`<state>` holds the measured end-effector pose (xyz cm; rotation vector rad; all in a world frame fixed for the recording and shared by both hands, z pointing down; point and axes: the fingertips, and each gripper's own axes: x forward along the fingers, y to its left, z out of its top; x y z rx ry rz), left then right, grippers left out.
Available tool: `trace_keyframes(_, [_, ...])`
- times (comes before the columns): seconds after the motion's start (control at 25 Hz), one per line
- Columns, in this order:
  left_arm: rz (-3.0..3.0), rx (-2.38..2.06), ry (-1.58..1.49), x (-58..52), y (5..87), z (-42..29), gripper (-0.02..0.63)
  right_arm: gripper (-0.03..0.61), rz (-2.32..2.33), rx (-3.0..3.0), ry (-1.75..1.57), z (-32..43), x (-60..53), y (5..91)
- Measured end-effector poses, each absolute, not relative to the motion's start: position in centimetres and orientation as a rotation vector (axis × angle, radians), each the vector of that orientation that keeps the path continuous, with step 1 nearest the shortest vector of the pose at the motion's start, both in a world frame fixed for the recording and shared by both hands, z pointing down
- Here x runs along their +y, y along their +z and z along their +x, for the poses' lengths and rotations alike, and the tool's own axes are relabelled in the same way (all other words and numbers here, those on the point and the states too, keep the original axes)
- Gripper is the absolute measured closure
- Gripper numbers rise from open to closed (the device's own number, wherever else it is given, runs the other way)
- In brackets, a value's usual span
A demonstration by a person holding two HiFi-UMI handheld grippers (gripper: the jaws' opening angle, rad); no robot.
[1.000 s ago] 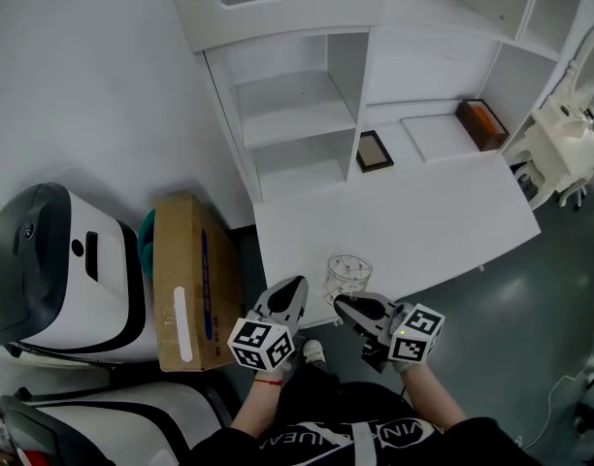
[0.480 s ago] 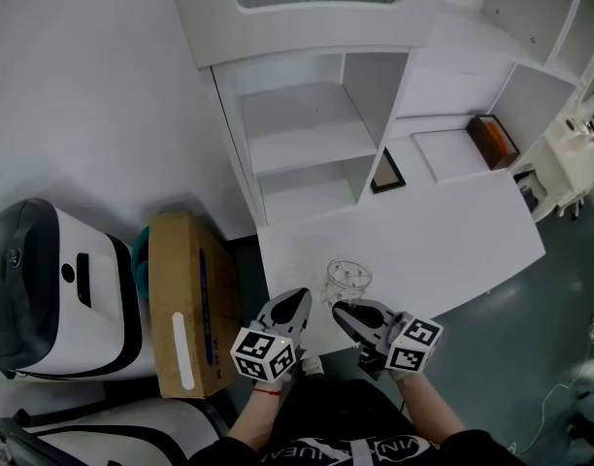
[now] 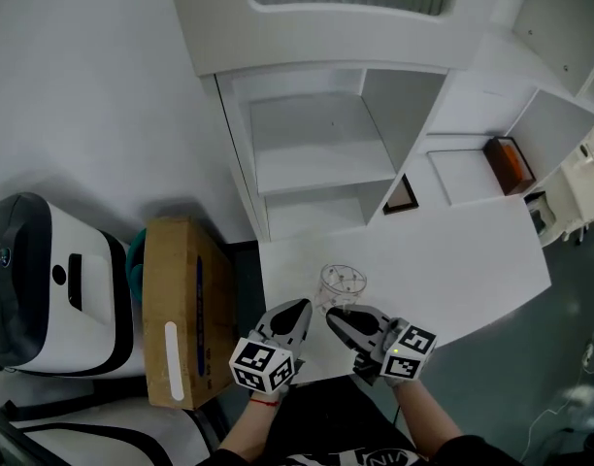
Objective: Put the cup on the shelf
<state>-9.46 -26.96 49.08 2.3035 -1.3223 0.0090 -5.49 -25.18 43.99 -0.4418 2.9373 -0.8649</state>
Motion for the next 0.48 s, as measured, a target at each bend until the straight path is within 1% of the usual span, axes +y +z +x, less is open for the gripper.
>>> trace_keyframes(0.48, [2.254,-1.434,-0.041,-32.8,51.0,-10.0,0.604,0.561,-0.372,3.079,-0.686,-7.6,-31.2,46.5])
